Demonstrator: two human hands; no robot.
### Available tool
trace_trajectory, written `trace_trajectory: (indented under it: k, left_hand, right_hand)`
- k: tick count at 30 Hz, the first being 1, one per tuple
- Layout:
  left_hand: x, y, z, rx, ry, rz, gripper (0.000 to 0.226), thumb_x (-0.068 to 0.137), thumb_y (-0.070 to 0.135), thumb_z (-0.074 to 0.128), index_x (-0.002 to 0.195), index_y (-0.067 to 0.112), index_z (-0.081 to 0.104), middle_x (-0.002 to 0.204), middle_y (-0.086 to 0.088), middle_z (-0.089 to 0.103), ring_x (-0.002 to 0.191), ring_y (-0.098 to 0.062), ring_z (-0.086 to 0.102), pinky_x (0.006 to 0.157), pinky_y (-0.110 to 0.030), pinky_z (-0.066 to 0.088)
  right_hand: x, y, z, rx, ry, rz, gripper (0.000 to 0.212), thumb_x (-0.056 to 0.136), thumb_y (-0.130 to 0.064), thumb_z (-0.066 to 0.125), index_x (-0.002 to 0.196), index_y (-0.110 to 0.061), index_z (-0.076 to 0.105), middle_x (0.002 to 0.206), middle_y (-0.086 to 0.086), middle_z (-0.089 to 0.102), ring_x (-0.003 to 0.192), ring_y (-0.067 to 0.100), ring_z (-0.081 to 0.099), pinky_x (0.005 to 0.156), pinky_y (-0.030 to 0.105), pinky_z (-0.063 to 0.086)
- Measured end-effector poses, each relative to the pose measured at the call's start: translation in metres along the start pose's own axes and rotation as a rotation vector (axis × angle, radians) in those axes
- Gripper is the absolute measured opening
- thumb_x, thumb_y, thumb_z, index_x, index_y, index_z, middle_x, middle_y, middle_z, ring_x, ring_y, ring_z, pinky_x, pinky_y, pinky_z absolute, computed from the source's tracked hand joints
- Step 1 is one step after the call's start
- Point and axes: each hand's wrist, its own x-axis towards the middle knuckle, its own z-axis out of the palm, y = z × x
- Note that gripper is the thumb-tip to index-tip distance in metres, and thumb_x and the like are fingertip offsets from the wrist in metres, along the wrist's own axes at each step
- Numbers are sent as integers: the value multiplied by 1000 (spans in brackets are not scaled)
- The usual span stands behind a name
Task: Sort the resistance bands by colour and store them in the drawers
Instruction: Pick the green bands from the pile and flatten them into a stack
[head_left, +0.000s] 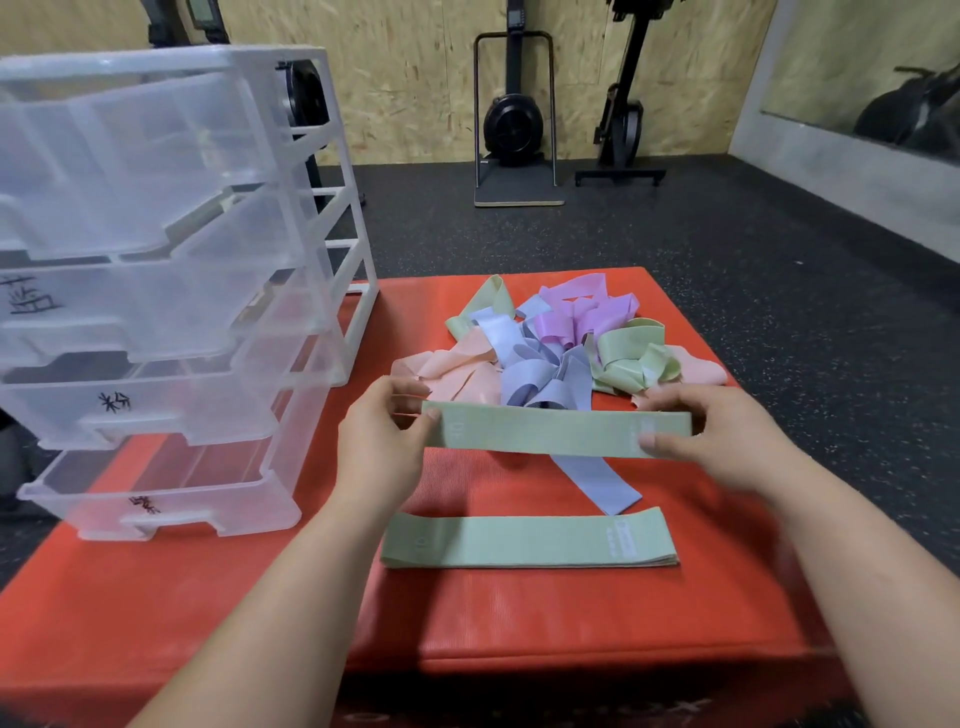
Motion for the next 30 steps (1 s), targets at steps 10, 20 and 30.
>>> trace_trajectory:
  k: [10,20,30]
  left_hand:
    - [-15,-6,-33,25,-59,-74,20,86,17,83,93,32,72,85,7,77,80,-15,75,80,-47,64]
    - [-44,-3,-57,274,-169,17,24,80,9,78,89,31,70,82,10,72,76,-8,69,73,-29,57]
    - [-57,-15,-55,530,-308,165,24,84,7,71,97,27,69,88,12,66,81,-12,63,73,-32,54]
  right_hand:
    - [-34,-9,-1,335,46,45,29,90,6,75,116,-6,74,72,-20,66,57,-7,58,59,14,55]
    - [-61,-6,23,140,129,68,24,85,-3,82,97,-23,78,76,-3,62,57,12,57,61,26,52]
    - [-70,-1,44,-165,100,29,22,80,-14,83,95,-30,79,73,-12,64,66,5,59,61,15,36]
